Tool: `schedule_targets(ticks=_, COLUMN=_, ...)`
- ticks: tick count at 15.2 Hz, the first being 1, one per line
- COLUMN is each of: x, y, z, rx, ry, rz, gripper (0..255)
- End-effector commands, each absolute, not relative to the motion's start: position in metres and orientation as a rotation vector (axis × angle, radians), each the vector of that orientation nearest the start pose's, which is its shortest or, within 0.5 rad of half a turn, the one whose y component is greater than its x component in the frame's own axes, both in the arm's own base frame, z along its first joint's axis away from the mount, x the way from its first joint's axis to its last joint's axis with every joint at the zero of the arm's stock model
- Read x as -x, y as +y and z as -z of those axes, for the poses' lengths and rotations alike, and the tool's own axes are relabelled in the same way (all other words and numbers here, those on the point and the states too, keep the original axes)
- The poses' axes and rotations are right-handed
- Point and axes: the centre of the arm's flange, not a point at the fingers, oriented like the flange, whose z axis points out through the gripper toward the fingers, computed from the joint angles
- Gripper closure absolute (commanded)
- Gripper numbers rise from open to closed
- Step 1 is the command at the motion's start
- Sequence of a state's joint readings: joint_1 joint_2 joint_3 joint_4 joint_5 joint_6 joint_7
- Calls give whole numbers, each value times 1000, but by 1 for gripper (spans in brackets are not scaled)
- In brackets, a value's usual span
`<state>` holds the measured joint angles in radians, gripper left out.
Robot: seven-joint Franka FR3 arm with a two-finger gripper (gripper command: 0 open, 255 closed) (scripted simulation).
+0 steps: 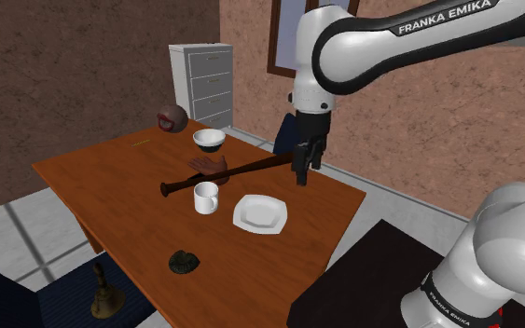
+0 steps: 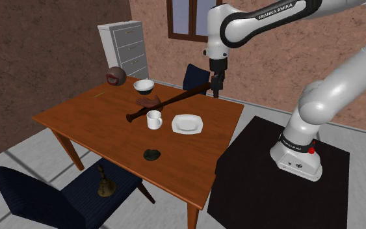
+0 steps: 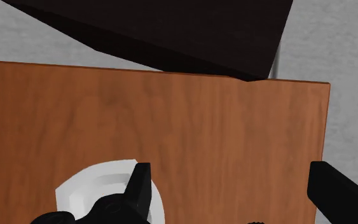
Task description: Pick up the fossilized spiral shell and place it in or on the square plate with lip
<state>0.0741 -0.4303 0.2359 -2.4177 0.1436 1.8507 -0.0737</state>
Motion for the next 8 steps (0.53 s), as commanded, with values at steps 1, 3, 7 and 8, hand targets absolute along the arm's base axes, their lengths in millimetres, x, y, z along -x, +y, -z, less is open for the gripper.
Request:
schedule_targets(ticks=1, x=-392, y=152, z=-433, rx=3075, ry=-507, rz=-225, gripper=0)
schedule_targets(ticks=3, x=-403, y=168, z=-415, rx=3074, ry=-540, rz=-224, gripper=0)
schedule_targets(ticks=7, x=-427, y=202, z=-381, rx=3073, ry=-605, rz=-220, gripper=0)
schedule_targets(ticks=8, x=-432, y=210, z=-372, rx=3072, ry=-622, rz=-219, gripper=0)
